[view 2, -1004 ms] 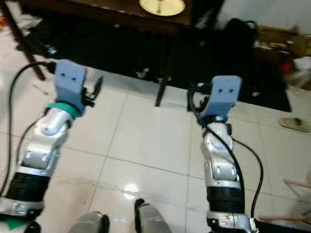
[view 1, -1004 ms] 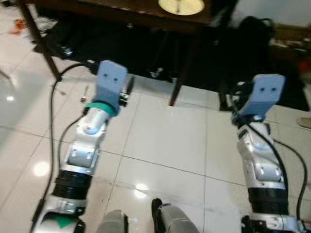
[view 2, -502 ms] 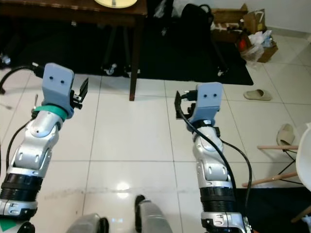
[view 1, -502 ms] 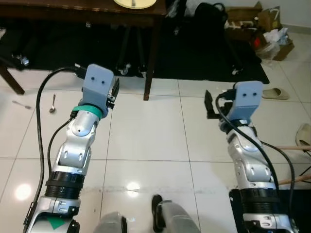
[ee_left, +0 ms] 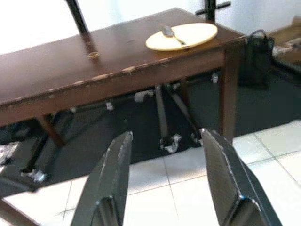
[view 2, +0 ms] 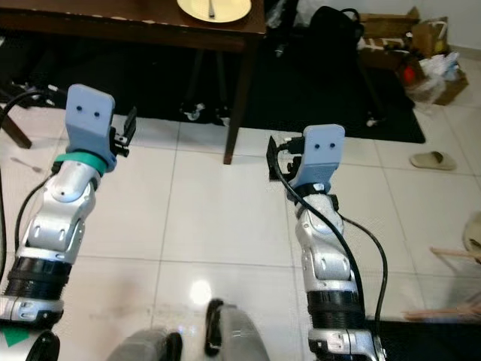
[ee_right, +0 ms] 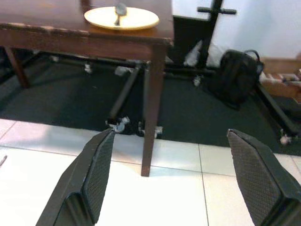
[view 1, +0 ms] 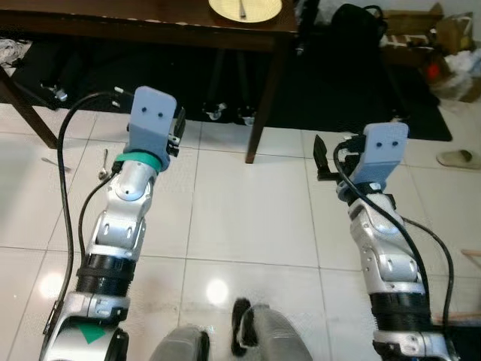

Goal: Setting the table

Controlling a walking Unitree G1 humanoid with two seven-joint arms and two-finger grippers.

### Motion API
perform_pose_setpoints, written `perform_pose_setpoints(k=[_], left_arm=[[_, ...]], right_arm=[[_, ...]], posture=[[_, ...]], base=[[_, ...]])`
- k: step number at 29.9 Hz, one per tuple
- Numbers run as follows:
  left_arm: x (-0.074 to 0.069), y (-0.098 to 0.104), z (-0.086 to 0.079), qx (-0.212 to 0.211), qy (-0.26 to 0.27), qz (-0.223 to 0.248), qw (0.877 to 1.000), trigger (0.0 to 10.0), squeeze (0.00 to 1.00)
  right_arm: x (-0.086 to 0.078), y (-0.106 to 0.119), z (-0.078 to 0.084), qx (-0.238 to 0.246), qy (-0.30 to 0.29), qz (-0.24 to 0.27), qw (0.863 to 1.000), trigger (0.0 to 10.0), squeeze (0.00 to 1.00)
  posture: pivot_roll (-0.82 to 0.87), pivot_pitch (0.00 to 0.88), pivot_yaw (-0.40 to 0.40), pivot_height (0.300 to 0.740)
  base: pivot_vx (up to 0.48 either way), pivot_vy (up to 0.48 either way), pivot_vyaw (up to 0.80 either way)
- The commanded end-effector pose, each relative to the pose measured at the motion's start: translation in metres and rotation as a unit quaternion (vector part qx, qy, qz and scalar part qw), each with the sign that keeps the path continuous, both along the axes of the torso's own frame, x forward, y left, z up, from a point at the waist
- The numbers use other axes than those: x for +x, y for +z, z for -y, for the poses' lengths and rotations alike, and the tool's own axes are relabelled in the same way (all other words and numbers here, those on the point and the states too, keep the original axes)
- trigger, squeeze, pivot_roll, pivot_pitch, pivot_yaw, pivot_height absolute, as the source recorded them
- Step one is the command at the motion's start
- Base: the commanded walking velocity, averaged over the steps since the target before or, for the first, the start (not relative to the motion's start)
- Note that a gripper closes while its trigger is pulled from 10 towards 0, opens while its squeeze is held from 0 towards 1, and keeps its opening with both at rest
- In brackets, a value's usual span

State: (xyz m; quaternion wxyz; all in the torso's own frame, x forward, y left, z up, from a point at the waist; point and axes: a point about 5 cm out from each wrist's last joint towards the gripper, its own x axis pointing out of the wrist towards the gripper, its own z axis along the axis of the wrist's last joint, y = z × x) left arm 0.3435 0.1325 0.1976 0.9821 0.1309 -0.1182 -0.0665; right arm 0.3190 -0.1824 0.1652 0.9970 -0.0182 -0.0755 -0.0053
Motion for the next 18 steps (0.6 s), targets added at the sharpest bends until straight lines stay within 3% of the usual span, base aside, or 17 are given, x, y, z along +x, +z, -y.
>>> perform_pose_setpoints(k=[1, 3, 12, 18], left_arm=[[0.000, -0.004, -0.005, 0.004, 0.008, -0.002, 1.000, 10.0, 0.00], [0.000, -0.004, -0.005, 0.005, 0.008, -0.002, 1.000, 10.0, 0.00], [0.001, -0.004, -0.002, 0.012, -0.004, -0.003, 1.000, 10.0, 0.00], [0.002, -0.004, -0.001, 0.018, -0.007, -0.001, 1.000, 10.0, 0.00]], right_arm=[[-0.001, 0.002, 0.001, 0.000, -0.009, 0.005, 1.000, 10.0, 0.00], [-0.001, 0.002, 0.002, -0.002, -0.011, 0.004, 1.000, 10.0, 0.00], [-0.001, 0.003, 0.017, 0.011, -0.055, 0.006, 0.998, 10.0, 0.00], [-0.001, 0.006, 0.015, 0.010, -0.054, 0.015, 0.998, 10.0, 0.00]], posture=[[0.14, 0.117, -0.008, 0.740], [0.14, 0.117, -0.008, 0.740], [0.14, 0.116, -0.004, 0.740], [0.14, 0.116, -0.004, 0.740]], base=[[0.409, 0.251, 0.00], [0.412, 0.244, 0.00], [0.449, 0.000, -0.78], [0.480, 0.000, -0.14]])
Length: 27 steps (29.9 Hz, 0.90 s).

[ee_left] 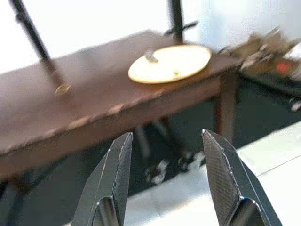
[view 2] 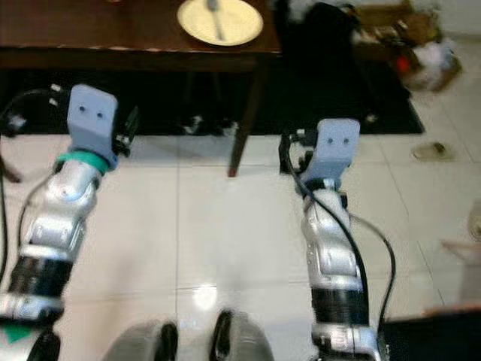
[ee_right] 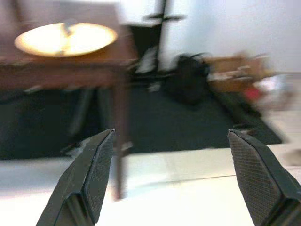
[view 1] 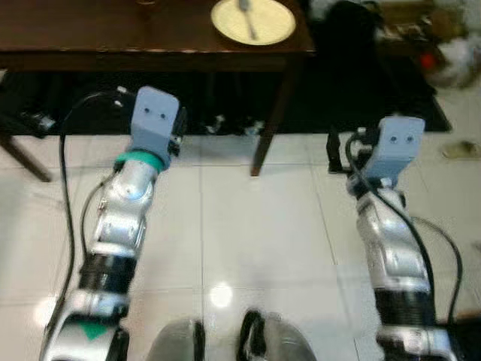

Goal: Setting the table

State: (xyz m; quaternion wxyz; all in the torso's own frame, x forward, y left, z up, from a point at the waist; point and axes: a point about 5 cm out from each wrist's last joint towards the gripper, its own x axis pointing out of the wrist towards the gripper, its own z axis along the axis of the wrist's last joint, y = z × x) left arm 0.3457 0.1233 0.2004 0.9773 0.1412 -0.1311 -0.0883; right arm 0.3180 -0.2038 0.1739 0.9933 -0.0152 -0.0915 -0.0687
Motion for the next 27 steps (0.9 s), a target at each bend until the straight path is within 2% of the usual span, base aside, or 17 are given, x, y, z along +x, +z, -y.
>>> perform_pose_setpoints(k=[1, 27], left_arm=[[-0.0002, -0.0068, -0.0104, 0.005, 0.015, -0.012, 1.000, 10.0, 0.00], [0.0007, -0.0051, -0.0041, 0.019, 0.000, -0.003, 1.000, 10.0, 0.00]], right_arm=[[-0.0002, -0.0028, -0.0069, 0.002, 0.009, -0.002, 1.000, 10.0, 0.00], [0.0005, 0.0011, -0.0077, 0.005, 0.007, 0.012, 1.000, 10.0, 0.00]], posture=[[0.14, 0.116, -0.004, 0.740], [0.14, 0.103, 0.002, 0.740]], base=[[0.480, 0.000, 0.00], [0.470, 0.000, 0.00]])
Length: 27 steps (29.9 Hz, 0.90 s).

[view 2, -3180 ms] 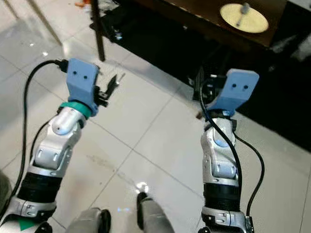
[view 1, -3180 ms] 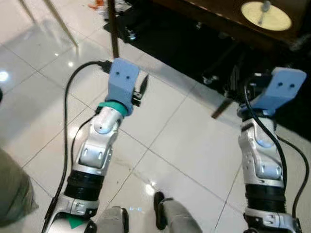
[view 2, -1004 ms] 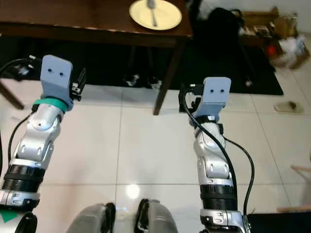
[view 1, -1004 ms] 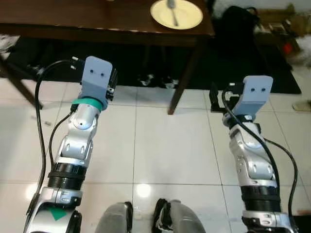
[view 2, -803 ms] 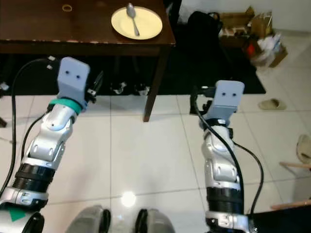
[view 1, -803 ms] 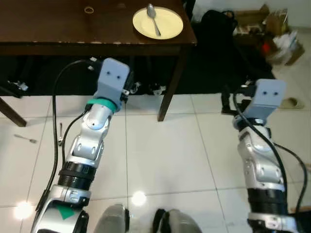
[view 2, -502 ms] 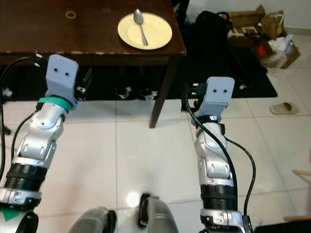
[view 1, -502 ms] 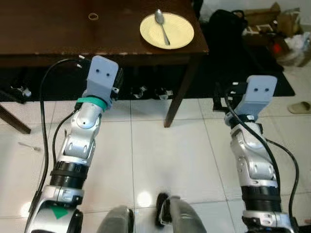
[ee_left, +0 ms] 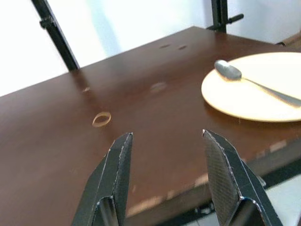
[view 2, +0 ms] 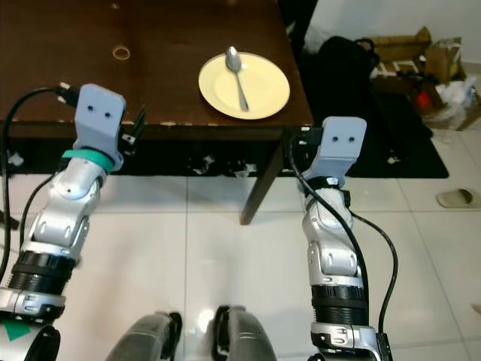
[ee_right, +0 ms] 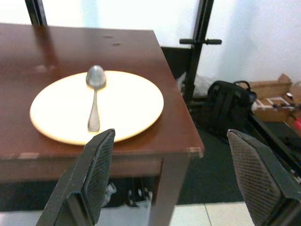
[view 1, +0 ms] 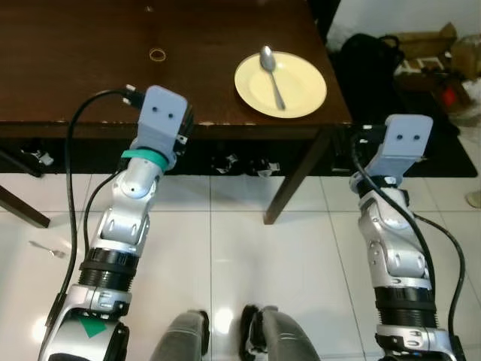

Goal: Setting the table

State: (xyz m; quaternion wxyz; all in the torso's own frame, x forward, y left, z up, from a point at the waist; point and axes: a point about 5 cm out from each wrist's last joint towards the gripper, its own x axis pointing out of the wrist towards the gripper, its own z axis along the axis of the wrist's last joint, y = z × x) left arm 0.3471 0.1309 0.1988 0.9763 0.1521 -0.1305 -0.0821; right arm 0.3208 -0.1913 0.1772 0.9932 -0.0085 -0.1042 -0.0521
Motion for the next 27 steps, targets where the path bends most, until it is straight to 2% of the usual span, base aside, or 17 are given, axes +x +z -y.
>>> perform_pose_setpoints(k=[1, 22, 27], left_arm=[[-0.0006, -0.0031, 0.0045, 0.011, -0.009, -0.003, 1.000, 10.0, 0.00], [-0.0018, -0.0013, 0.0110, 0.011, -0.027, 0.003, 1.000, 10.0, 0.00], [-0.0025, -0.0017, 0.0135, 0.011, -0.034, 0.000, 0.999, 10.0, 0.00]], right_arm=[[-0.0023, -0.0023, 0.0048, 0.002, -0.011, 0.000, 1.000, 10.0, 0.00], [-0.0024, -0.0022, 0.0061, 0.002, -0.014, 0.000, 1.000, 10.0, 0.00], [-0.0028, -0.0021, 0.0065, 0.003, -0.016, 0.001, 1.000, 10.0, 0.00]], posture=[[0.14, 0.102, 0.002, 0.740], [0.14, 0.107, 0.004, 0.740], [0.14, 0.108, 0.005, 0.740]], base=[[0.458, 0.000, 0.00], [0.453, 0.000, 0.00], [0.200, 0.000, 0.00]])
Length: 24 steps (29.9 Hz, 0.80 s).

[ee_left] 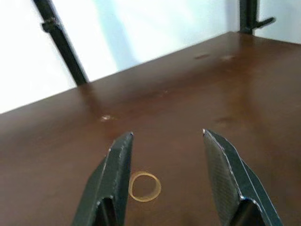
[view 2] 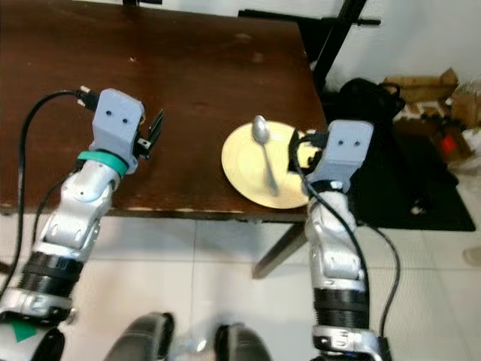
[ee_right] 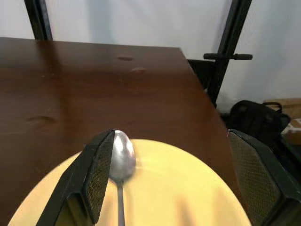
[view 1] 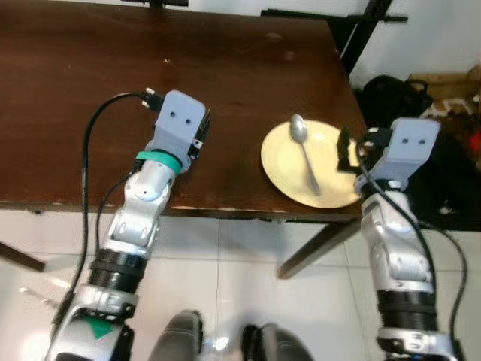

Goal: Setting the table

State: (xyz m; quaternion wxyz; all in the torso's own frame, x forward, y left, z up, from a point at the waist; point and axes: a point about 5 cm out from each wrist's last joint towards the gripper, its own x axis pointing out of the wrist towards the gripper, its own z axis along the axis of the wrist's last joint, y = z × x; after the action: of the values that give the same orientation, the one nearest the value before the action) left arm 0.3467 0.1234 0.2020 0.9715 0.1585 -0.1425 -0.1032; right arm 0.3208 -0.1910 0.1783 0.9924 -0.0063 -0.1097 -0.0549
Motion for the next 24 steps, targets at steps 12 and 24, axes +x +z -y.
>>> perform_pose_setpoints(k=[12, 24], left_arm=[[-0.007, -0.009, 0.012, -0.030, -0.080, -0.070, 0.994, 10.0, 0.00], [-0.029, 0.004, 0.010, 0.019, -0.299, -0.142, 0.943, 10.0, 0.00]], right_arm=[[0.000, -0.009, 0.007, -0.029, -0.008, -0.039, 0.999, 10.0, 0.00], [0.011, -0.030, 0.007, -0.041, 0.013, -0.145, 0.988, 10.0, 0.00]], posture=[[0.15, 0.117, 0.001, 0.740], [0.16, 0.135, -0.010, 0.740]], base=[[0.000, 0.000, 0.00], [0.000, 0.000, 0.00]])
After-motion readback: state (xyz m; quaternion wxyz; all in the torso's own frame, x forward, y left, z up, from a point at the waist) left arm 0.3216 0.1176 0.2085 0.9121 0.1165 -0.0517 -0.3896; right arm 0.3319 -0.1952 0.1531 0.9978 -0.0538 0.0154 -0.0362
